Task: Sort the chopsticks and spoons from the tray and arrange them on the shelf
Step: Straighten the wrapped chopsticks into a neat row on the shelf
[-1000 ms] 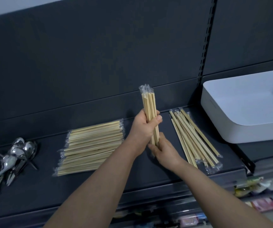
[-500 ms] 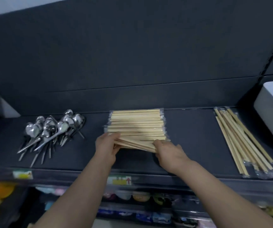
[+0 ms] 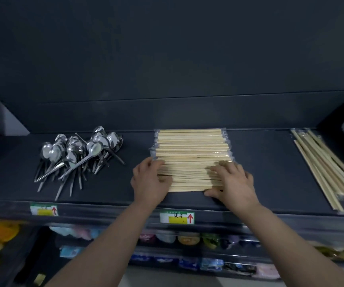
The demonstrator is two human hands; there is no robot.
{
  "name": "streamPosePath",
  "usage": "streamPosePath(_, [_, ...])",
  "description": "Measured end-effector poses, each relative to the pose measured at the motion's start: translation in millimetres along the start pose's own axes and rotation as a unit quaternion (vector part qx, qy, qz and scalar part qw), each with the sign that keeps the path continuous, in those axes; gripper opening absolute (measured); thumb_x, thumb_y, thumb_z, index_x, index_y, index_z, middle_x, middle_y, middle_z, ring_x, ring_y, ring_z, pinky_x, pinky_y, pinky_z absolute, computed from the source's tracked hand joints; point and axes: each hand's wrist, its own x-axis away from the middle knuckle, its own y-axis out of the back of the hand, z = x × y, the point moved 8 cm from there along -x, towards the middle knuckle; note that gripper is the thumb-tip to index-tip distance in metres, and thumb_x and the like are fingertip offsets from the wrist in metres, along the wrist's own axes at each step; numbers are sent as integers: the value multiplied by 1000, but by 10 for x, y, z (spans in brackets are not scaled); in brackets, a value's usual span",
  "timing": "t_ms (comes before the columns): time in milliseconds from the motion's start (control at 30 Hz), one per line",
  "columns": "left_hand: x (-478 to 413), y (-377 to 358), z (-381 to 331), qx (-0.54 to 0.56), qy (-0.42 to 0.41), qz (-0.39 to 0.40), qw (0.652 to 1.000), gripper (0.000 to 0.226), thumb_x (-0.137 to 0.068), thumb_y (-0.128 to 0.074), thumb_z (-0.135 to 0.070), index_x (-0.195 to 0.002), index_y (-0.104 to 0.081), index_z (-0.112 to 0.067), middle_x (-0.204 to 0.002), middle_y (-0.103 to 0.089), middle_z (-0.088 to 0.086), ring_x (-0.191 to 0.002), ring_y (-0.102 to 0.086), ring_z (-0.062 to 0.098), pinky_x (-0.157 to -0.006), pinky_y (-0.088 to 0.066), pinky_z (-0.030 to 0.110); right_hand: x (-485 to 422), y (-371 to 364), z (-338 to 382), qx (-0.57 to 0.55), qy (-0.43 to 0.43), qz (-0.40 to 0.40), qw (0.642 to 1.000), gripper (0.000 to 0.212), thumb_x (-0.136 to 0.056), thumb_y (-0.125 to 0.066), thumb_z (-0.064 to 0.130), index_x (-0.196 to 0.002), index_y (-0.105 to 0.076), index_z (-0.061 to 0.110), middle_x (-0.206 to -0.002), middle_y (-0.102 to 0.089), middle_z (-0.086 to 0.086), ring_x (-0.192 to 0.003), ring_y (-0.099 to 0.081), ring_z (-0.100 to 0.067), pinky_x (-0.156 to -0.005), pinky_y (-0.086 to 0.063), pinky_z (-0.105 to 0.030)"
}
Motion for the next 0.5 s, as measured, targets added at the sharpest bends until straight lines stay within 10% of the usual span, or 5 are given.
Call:
streamPosePath(167, [30,-481,12,-169,-82,201,961,87,-87,-41,-71,-152,8,-40,-159,25,-2,-146,25,24,-117,7,58,49,-315,-65,-8,-37,78,996,57,-99,-33,51,-150,-9,44,-161,9,4,-146,15,-21,-117,5,-52])
streamPosePath(500, [-120,-501,-63,-192,-110,181,958,74,-95,-30,-65,-152,7,-38,-161,21,-1,-146,25,25,-117,8,58,-69,-368,-85,15,-32,51,998,53,-104,-21,37,-150,5,42,-160,16,3,-144,23,-24,-117,10,-50])
